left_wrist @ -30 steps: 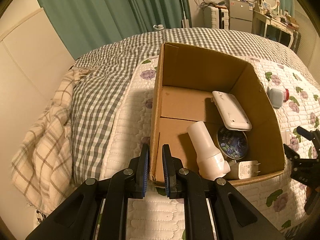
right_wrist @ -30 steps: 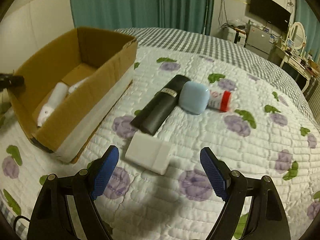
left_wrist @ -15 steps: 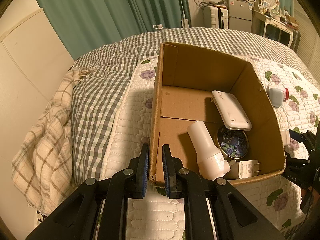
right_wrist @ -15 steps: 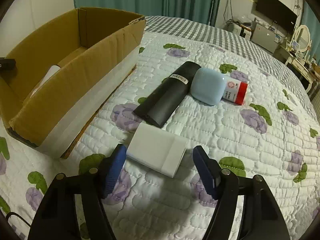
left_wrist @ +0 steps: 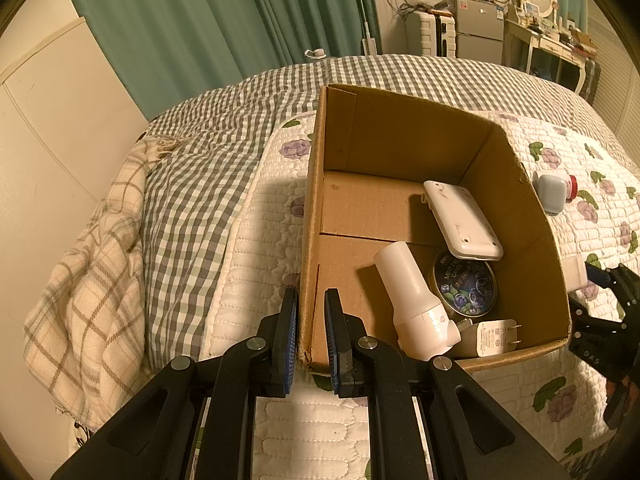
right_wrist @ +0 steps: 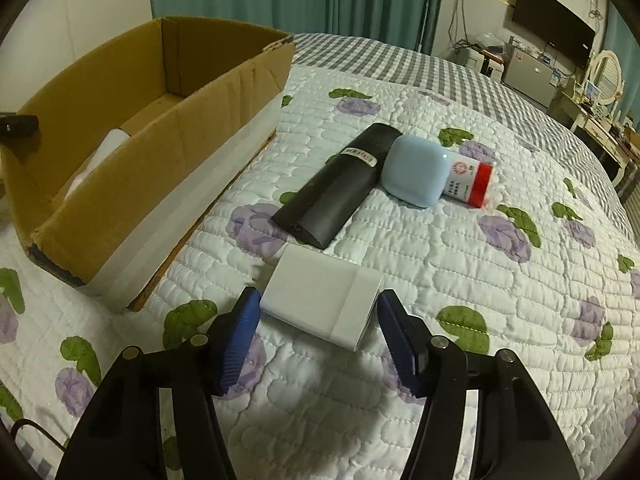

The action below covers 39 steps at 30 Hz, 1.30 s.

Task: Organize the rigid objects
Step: 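Carry the white block into the box and release it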

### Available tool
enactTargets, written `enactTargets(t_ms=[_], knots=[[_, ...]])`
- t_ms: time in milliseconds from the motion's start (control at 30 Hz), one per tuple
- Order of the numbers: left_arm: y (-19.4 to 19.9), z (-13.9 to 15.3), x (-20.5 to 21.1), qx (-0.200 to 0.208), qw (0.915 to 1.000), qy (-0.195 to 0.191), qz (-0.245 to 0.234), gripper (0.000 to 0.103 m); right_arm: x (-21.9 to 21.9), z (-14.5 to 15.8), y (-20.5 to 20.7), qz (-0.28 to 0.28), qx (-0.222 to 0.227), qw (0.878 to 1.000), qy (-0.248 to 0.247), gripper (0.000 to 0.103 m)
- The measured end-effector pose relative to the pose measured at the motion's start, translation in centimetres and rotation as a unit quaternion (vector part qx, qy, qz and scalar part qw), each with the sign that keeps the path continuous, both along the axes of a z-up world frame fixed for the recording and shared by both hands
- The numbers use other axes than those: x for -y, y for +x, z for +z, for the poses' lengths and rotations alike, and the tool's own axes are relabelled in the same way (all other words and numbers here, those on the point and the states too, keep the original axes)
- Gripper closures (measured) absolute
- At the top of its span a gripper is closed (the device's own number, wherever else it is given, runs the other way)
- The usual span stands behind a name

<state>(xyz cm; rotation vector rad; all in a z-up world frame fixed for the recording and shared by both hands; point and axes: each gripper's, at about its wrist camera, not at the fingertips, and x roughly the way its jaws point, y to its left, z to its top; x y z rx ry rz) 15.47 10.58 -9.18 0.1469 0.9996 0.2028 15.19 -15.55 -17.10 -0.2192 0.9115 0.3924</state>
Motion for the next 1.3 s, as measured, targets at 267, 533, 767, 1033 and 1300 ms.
enactTargets(t_ms=[267, 533, 767, 1033, 1300], knots=[[0.0, 0.1, -0.1, -0.001, 1.0000, -0.002, -0.003, 0.091, 0.7, 4.8, -0.4, -0.009, 0.037, 0.999, 0.025, 0.045], [0.0, 0.2, -0.2, -0.002, 1.0000, -0.003, -0.005, 0.091, -0.3, 12.4, -0.3, 0.009, 0.099, 0.994, 0.052, 0.045], [-0.1, 0.2, -0.3, -0.001, 0.9999, -0.006, -0.009, 0.091, -4.9, 15.2, -0.2, 0.063, 0.119, 0.989, 0.062, 0.045], [-0.1, 0.3, -0.5, 0.001, 0.9998, -0.015, -0.012, 0.091, -10.6, 12.3, -0.5, 0.119, 0.083, 0.988, 0.059, 0.045], [-0.2, 0.2, -0.7, 0.004, 0.9997, -0.017, -0.015, 0.091, -13.6, 8.9, -0.3, 0.141, 0.047, 0.988, 0.043, 0.045]])
